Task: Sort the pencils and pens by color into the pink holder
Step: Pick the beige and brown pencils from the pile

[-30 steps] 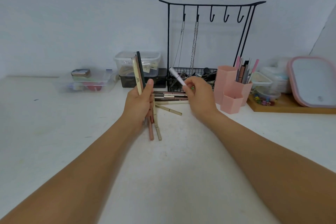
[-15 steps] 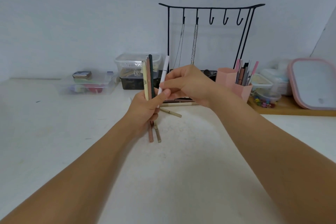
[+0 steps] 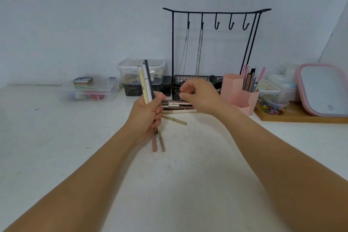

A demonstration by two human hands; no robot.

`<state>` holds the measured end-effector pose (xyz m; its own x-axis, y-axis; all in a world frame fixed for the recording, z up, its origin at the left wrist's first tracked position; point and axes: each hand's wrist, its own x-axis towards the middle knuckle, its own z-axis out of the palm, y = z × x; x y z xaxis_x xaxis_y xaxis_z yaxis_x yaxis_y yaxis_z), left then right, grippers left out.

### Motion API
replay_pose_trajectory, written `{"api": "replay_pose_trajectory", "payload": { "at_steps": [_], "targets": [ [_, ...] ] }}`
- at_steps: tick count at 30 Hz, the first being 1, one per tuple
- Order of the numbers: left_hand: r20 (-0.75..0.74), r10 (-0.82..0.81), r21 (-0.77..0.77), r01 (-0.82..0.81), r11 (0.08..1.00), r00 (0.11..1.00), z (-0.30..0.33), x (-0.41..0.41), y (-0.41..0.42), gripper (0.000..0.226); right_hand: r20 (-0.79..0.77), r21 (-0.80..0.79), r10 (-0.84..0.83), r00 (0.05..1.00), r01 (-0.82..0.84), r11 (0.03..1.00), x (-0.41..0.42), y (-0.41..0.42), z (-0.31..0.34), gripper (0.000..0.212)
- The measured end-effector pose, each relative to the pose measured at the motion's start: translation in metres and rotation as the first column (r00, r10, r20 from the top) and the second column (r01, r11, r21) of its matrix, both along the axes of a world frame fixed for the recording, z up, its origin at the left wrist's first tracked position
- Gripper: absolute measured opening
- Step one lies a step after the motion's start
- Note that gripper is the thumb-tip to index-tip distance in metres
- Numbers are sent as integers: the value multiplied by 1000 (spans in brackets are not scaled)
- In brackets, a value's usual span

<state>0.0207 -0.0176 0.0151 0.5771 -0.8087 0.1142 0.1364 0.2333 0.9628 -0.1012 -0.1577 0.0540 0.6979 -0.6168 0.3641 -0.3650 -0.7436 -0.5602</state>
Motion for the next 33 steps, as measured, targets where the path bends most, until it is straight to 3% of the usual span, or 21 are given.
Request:
{"api": "replay_pose_trajectory", "payload": {
  "at_steps": [2, 5, 9, 24, 26, 29, 33],
  "targets": [
    [0, 60, -6, -60, 998, 998, 2, 4, 1, 14, -199, -137, -65, 978, 38, 990, -10, -21, -12, 18],
    [-15, 132, -5, -132, 991, 991, 4, 5, 3, 25, -308, -136, -79, 948, 39, 990, -20, -36, -26, 15],
    [-41, 158, 17, -157, 987, 987, 6, 3, 4, 36, -329, -110, -59, 942, 24, 994, -23, -42, -32, 15],
    [3, 203, 10, -203, 979, 979, 0, 4, 2, 31, -433, -188, -91, 897, 8, 982, -20, -47, -29, 9],
    [25, 217, 6, -217, 976, 976, -1, 6, 1, 27, -374, -174, -78, 924, 13, 985, -26, -40, -5, 12],
    [73, 251, 9, -252, 968, 965, -2, 11, 0, 22, -123, -5, -16, 992, 15, 1000, -43, -22, 43, 10],
    [87, 230, 44, -234, 971, 969, -2, 7, 0, 23, 102, 150, 132, 986, -146, 978, -64, 2, 84, 14]
  ]
}}
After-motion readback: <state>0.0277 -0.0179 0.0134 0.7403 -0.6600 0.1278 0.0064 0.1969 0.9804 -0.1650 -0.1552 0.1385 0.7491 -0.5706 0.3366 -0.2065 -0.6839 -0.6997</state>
